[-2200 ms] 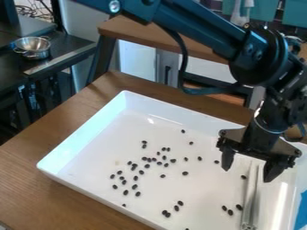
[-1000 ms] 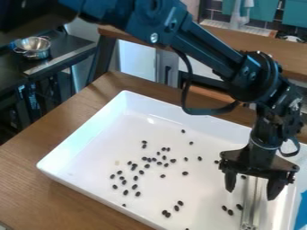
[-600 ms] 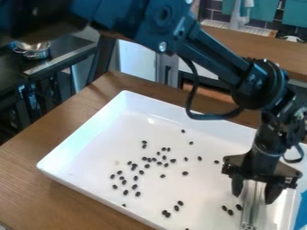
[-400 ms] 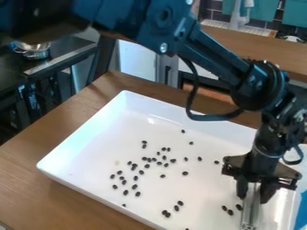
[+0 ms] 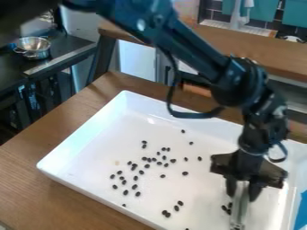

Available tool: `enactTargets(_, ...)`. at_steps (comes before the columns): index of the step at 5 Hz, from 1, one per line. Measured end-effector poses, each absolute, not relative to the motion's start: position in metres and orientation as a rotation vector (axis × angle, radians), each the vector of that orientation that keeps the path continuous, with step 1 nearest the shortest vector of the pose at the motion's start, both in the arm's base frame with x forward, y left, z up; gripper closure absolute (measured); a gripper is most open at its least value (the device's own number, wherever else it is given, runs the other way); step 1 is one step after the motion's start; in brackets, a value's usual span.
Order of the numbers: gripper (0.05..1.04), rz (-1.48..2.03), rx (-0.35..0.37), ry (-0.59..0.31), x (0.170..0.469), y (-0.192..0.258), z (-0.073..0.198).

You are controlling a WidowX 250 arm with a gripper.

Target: Sweep into pile

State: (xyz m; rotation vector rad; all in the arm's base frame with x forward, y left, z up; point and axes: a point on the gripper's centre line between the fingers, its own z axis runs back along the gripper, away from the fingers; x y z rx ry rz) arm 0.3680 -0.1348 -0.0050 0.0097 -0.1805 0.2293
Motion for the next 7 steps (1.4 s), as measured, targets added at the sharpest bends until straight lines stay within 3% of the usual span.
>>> enactTargets(5, 0.710, 0.240, 0.028, -0.186, 0.342, -0.018, -0.010)
enactTargets(7, 0.710, 0.236, 0.038, -0.070, 0.309, 0.044, -0.008)
